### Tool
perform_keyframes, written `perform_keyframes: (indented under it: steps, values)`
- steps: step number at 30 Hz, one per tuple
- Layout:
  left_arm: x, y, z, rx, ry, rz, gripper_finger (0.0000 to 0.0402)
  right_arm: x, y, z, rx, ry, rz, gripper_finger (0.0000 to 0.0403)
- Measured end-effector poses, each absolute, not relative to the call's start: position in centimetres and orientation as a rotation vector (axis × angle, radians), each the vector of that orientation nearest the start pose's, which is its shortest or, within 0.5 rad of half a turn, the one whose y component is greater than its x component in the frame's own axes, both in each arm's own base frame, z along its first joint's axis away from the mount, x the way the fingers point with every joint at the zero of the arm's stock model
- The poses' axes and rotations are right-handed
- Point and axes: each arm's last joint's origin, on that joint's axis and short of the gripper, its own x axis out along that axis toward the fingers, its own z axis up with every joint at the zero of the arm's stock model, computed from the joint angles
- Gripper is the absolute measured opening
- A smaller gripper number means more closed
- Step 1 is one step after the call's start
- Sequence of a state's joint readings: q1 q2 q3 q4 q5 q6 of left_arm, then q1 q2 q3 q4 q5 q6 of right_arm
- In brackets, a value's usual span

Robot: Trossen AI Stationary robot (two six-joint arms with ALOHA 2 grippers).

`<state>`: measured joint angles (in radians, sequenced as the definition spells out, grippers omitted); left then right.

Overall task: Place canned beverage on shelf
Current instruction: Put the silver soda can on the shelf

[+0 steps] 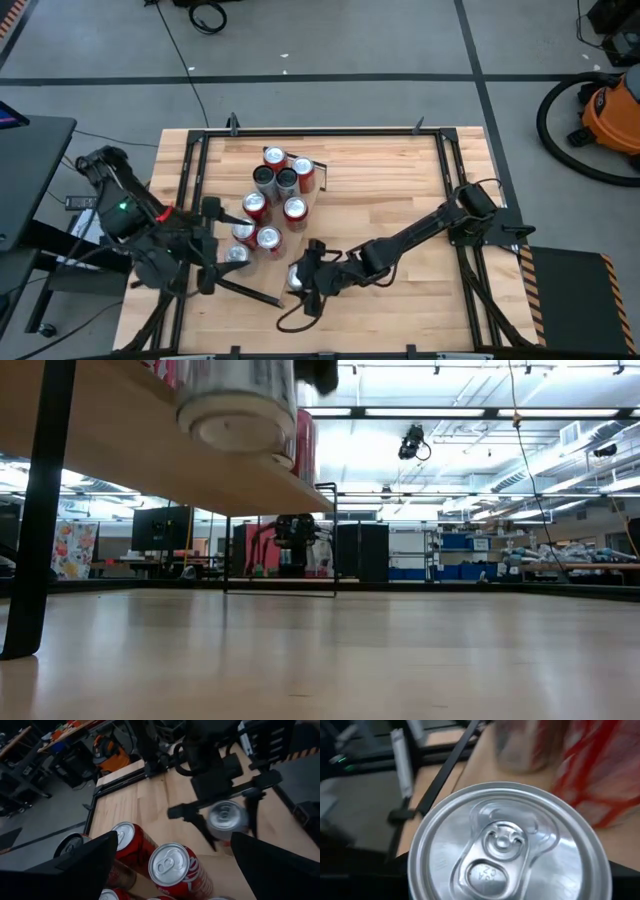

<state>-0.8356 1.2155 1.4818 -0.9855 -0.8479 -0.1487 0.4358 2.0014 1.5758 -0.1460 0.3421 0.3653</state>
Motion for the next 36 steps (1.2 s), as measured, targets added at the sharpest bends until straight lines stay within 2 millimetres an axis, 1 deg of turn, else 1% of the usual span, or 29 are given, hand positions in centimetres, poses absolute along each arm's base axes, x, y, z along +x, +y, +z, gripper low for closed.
perform_keyframes:
  steps: [3, 6, 11, 14, 17, 20, 22, 26, 33, 36]
  values:
    - [15.2, -14.2, 42.1, 0.361, 0.453, 0.031, 0.04, 42.1, 18.4, 25.9, 0.146, 0.514, -0.085, 0.0315]
    - [14.5, -14.1, 42.4, 0.351, 0.439, 0.009, 0.04, 42.2, 18.3, 26.6, 0.164, 0.497, -0.129, 0.0315]
    - [13.9, -14.2, 42.6, 0.347, 0.427, -0.014, 0.04, 42.5, 18.4, 28.1, 0.202, 0.449, -0.144, 0.0315]
    - [13.8, -13.9, 42.7, 0.343, 0.423, -0.014, 0.04, 42.6, 18.4, 28.9, 0.185, 0.43, -0.144, 0.0315]
    - [13.4, -13.5, 42.8, 0.349, 0.429, -0.014, 0.04, 42.7, 18.3, 29.3, 0.169, 0.395, -0.171, 0.0315]
    - [13.0, -13.0, 43.0, 0.342, 0.423, -0.013, 0.04, 43.0, 18.4, 29.5, 0.185, 0.35, -0.169, 0.0315]
    - [12.8, -12.7, 43.2, 0.336, 0.418, -0.013, 0.04, 43.0, 18.6, 29.5, 0.179, 0.351, -0.166, 0.0315]
    - [12.3, -12.1, 43.6, 0.317, 0.404, -0.015, 0.04, 42.6, 19.5, 29.6, 0.146, 0.315, -0.218, 0.0315]
    - [11.6, -11.2, 43.9, 0.306, 0.397, -0.015, 0.04, 42.1, 20.7, 30.0, 0.155, 0.264, -0.242, 0.0315]
    - [11.5, -11.1, 43.9, 0.307, 0.398, -0.015, 0.04, 42.2, 21.1, 30.3, 0.167, 0.213, -0.232, 0.0315]
